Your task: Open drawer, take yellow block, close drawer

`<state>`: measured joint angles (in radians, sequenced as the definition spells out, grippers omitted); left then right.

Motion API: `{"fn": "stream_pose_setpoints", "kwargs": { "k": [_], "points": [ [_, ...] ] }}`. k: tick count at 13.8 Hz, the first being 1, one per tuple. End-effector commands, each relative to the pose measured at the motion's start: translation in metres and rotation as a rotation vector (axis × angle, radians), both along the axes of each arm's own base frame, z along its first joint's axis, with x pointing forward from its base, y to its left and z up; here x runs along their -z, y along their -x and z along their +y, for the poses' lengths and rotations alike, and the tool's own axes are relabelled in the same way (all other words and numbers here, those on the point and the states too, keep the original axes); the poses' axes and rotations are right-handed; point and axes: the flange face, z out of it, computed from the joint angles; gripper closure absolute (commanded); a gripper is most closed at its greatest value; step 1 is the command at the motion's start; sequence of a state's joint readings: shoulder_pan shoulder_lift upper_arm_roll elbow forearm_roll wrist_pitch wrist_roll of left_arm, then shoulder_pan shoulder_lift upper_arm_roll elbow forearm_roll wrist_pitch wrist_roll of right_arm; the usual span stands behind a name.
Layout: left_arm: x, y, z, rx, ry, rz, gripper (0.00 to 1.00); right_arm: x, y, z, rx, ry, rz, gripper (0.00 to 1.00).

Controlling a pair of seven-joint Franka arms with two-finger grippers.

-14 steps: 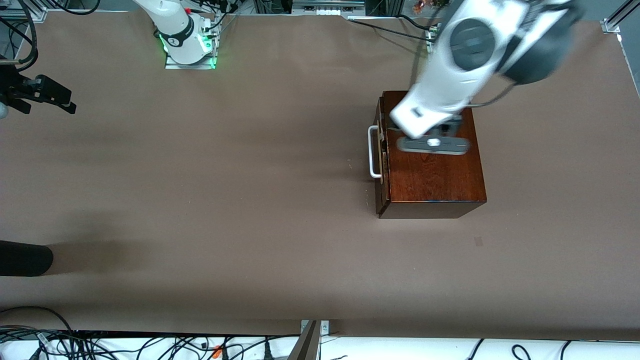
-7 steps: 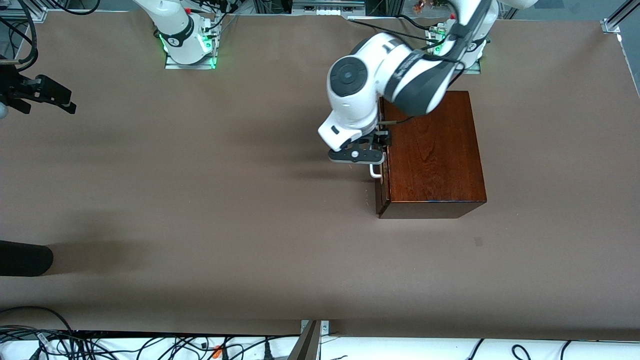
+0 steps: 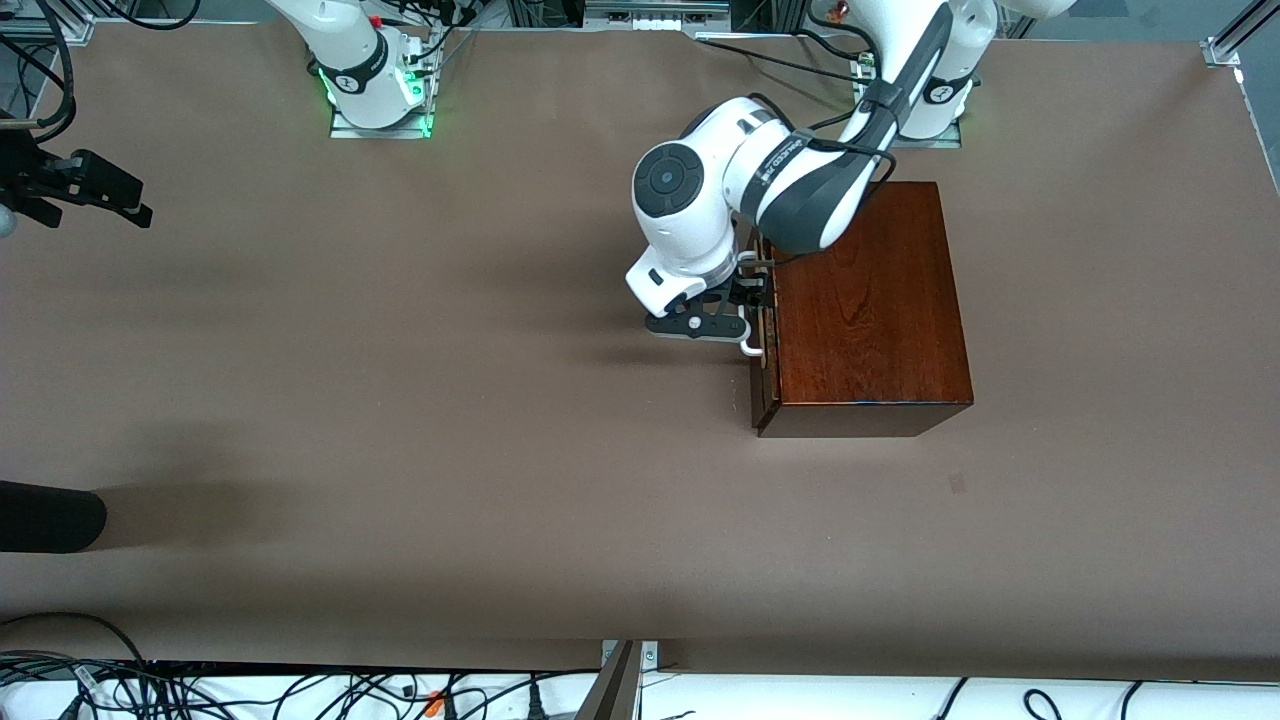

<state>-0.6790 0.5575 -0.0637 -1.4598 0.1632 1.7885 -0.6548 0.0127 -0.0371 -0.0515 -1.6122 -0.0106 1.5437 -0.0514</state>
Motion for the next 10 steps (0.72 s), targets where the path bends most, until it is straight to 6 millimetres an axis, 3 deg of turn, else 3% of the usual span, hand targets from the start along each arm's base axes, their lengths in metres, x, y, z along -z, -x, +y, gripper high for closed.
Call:
{"fn": "stream_pose_setpoints", "kwargs": {
  "k": [1, 10],
  "points": [
    [0.014, 0.012, -0.006, 0.027, -0.036, -0.001, 0.0, -0.005, 0.004, -0.002, -0.012, 0.005, -0.007, 0.0],
    [0.04, 0.015, -0.001, 0.02, -0.042, 0.006, 0.0, -0.006, 0.004, -0.002, -0.012, 0.005, -0.008, 0.0]
  ]
}}
